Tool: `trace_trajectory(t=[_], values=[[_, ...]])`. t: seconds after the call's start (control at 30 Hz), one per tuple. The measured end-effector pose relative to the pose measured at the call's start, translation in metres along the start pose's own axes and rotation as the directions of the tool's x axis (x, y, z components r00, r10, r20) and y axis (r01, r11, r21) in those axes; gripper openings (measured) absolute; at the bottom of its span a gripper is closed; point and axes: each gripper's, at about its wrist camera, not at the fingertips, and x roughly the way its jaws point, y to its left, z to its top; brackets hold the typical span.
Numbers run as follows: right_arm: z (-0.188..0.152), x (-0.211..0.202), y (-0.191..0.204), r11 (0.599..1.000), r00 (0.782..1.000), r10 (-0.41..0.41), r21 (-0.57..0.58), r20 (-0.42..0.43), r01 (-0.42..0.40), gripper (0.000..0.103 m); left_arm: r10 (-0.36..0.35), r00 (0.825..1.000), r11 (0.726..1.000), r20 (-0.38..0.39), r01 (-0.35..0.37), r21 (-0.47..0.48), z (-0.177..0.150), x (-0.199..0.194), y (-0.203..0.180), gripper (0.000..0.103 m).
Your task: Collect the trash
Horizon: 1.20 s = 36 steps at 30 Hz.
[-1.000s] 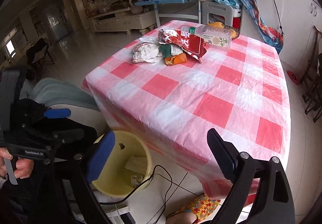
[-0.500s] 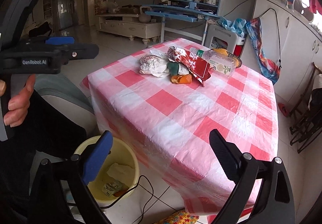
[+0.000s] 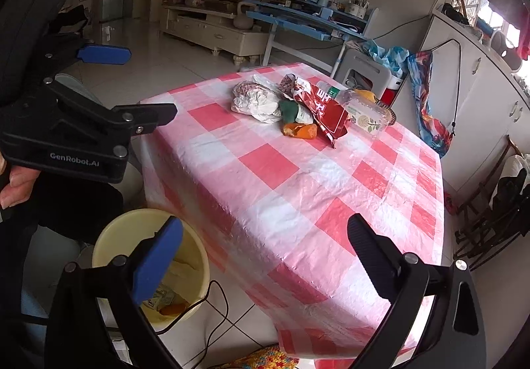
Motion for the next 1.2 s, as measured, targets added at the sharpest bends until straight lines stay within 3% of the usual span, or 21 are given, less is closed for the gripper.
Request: trace_trajectory(t=[0.43, 1.2], values=[[0.002, -0.002, 0.002, 1.0, 1.0, -0.018, -0.003, 0.009, 0.018, 0.095, -0.021, 0.998, 0.988, -0.055, 0.012, -0.154, -0.001, 0.016, 0.026, 0.095], [0.004, -0.001, 0.004, 1.0, 1.0, -0.023, -0.007, 0.009, 0.023, 0.095, -0.006, 0.998, 0.992, -0.065, -0.003, -0.129, -0.003, 0.019, 0.021, 0.096]])
